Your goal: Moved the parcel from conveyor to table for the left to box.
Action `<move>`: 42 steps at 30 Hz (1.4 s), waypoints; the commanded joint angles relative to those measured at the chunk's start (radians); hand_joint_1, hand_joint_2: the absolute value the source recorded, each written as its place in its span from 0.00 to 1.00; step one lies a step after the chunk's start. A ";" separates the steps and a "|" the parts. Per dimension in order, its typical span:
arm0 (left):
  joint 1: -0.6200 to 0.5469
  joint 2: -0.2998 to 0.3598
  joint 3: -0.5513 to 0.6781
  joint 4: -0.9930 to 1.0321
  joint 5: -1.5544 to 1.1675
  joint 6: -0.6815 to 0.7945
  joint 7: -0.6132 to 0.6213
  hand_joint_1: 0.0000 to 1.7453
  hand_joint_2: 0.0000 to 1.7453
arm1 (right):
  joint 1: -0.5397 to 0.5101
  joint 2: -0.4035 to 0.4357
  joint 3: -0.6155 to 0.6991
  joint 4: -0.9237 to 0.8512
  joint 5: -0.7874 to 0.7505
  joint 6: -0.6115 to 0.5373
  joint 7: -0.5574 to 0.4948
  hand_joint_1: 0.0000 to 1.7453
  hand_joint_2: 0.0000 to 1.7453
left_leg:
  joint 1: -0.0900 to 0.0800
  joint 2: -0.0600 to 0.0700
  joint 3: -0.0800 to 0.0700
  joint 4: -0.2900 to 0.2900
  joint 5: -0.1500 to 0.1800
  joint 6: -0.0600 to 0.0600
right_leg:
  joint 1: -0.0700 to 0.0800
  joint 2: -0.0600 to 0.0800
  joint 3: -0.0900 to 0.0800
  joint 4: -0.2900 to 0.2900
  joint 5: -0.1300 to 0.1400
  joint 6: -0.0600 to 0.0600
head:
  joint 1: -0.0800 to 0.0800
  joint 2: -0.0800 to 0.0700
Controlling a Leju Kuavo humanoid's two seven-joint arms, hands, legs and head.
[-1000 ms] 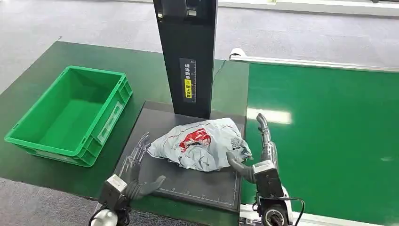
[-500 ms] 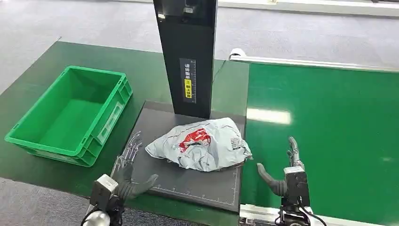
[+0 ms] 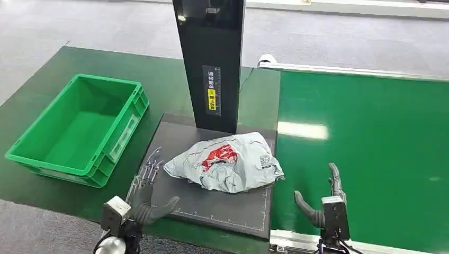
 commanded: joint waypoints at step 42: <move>-0.420 0.081 -0.363 0.445 -0.855 0.411 0.138 0.00 1.00 | -0.059 0.052 -0.023 -0.039 0.063 0.119 0.045 0.00 1.00 | 0.001 -0.004 0.000 0.000 0.001 0.001 | 0.000 0.003 0.000 -0.001 0.001 -0.001 | 0.000 0.000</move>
